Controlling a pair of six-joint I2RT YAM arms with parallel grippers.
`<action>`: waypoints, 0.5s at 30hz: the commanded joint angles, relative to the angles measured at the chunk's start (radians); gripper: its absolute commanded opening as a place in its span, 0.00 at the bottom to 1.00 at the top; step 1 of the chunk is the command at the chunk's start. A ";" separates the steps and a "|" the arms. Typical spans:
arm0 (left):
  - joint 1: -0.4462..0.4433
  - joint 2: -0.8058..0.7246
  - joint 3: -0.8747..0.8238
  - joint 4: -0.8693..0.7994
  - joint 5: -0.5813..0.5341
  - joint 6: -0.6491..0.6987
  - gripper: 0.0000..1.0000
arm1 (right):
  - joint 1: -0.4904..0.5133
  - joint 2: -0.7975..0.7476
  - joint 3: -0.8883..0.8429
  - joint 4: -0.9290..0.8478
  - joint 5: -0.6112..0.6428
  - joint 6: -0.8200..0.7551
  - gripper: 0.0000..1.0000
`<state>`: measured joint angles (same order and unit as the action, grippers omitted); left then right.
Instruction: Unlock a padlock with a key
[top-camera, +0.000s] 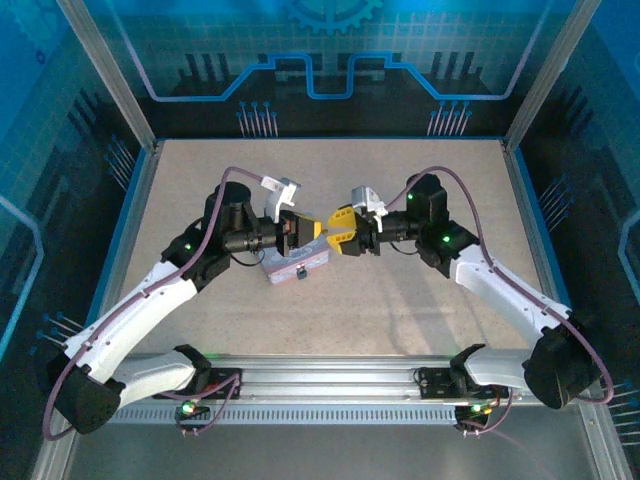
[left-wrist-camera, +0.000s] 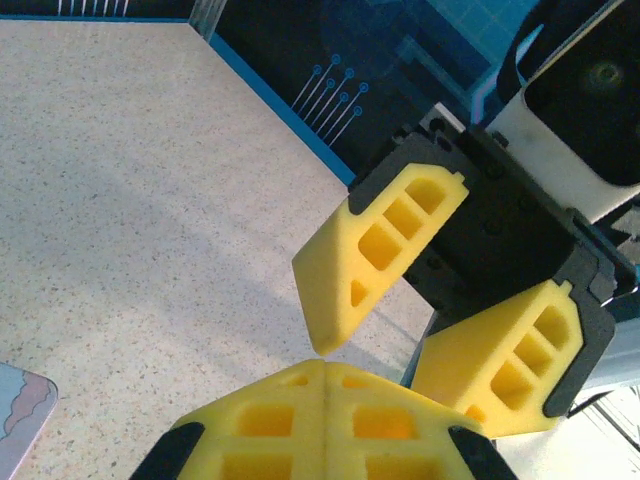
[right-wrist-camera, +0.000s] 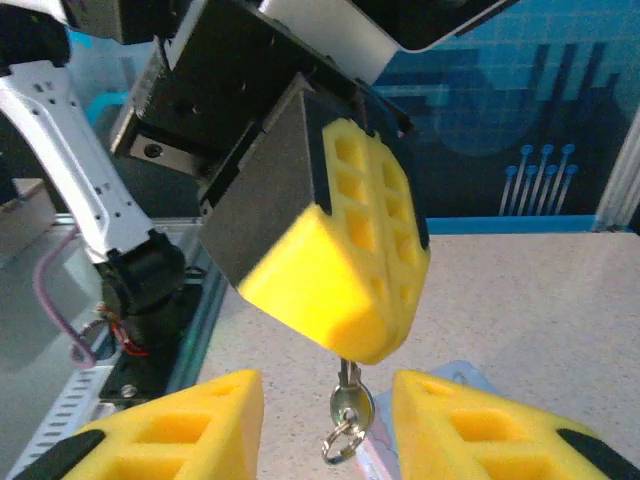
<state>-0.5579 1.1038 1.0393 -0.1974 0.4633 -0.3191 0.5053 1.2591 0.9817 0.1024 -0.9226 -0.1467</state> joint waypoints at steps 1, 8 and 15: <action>0.008 -0.021 0.030 0.009 0.043 0.061 0.00 | -0.007 0.029 0.046 -0.082 -0.087 0.009 0.37; 0.007 -0.018 0.028 0.030 0.052 0.066 0.00 | -0.004 0.047 0.054 -0.105 -0.085 0.008 0.31; 0.008 -0.018 0.024 0.045 0.058 0.067 0.00 | -0.001 0.063 0.064 -0.118 -0.077 0.016 0.21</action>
<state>-0.5579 1.1038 1.0393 -0.1886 0.4934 -0.2840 0.5045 1.3132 1.0103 0.0113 -0.9771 -0.1402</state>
